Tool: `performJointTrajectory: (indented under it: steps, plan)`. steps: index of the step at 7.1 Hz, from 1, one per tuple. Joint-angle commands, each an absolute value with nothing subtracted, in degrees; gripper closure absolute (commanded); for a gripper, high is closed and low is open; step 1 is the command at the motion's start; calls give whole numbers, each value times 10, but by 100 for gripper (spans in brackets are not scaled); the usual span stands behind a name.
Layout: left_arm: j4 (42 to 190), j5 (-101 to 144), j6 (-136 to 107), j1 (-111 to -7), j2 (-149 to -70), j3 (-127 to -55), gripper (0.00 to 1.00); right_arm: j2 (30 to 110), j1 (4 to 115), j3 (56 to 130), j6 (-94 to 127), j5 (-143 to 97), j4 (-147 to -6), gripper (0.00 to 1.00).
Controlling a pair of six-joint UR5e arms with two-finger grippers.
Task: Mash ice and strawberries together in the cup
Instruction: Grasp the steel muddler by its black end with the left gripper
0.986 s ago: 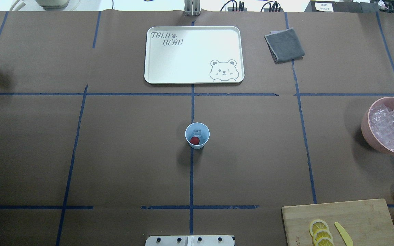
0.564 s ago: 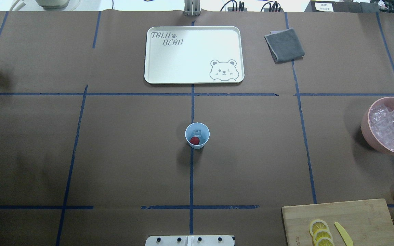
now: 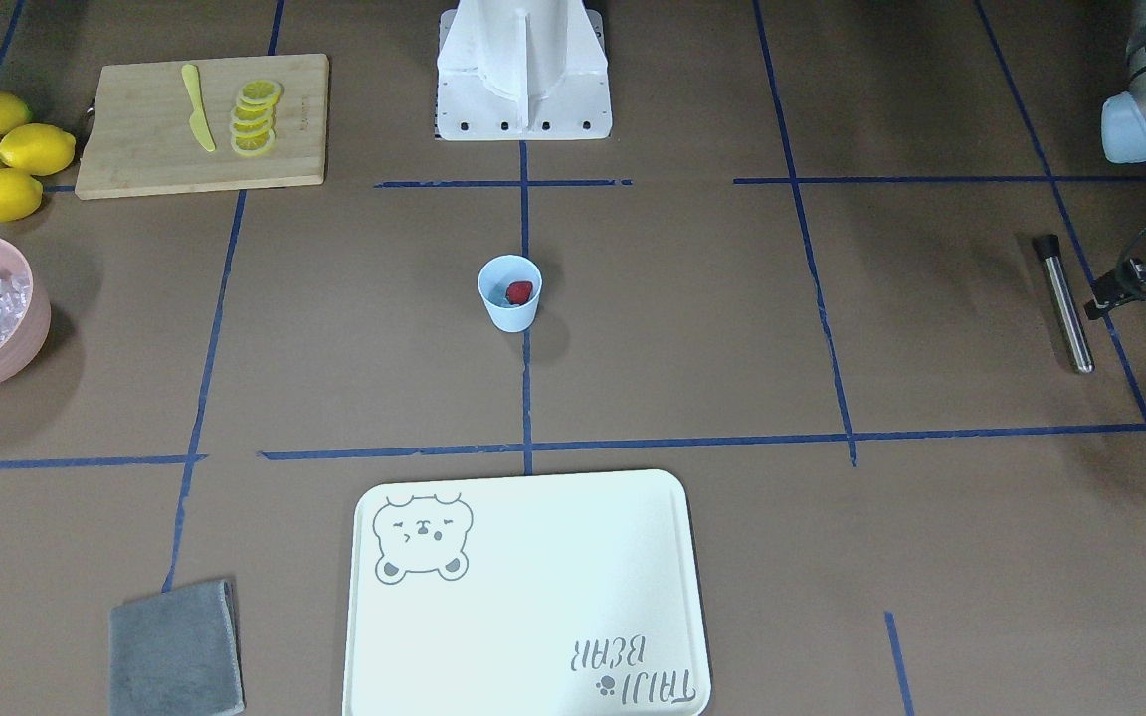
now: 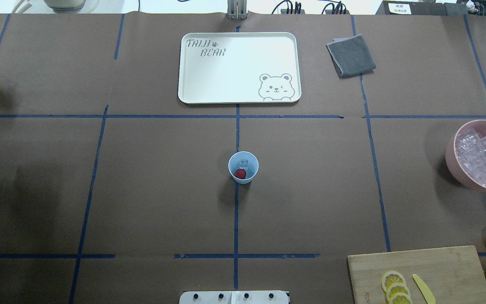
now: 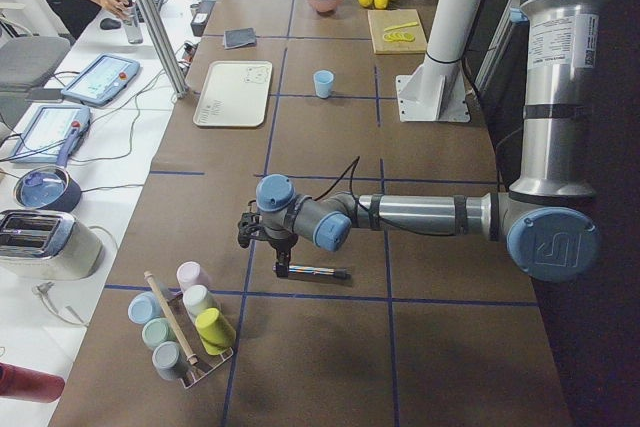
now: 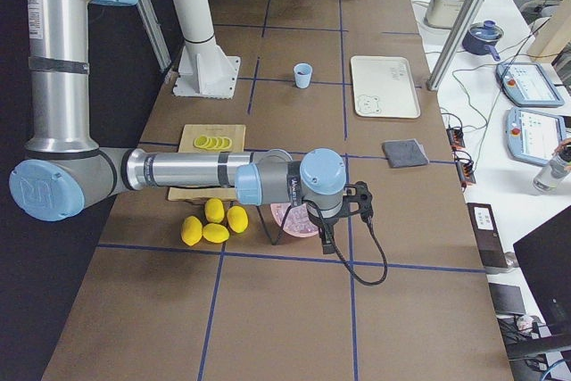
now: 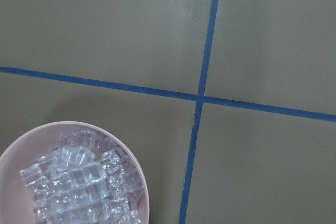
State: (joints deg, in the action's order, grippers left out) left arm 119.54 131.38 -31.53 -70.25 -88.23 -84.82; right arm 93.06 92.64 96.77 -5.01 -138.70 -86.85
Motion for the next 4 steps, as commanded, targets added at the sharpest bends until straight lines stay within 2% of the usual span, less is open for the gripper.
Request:
performJointTrajectory:
  steps: [1,4]
  plan:
    - [1282,1268,-406,-652,-885,-809,0,930,926,967,-50,-1387,-868,0]
    - [1306,1260,-404,-641,-875,-805,0,930,926,966,-50,-1387,-868,0]
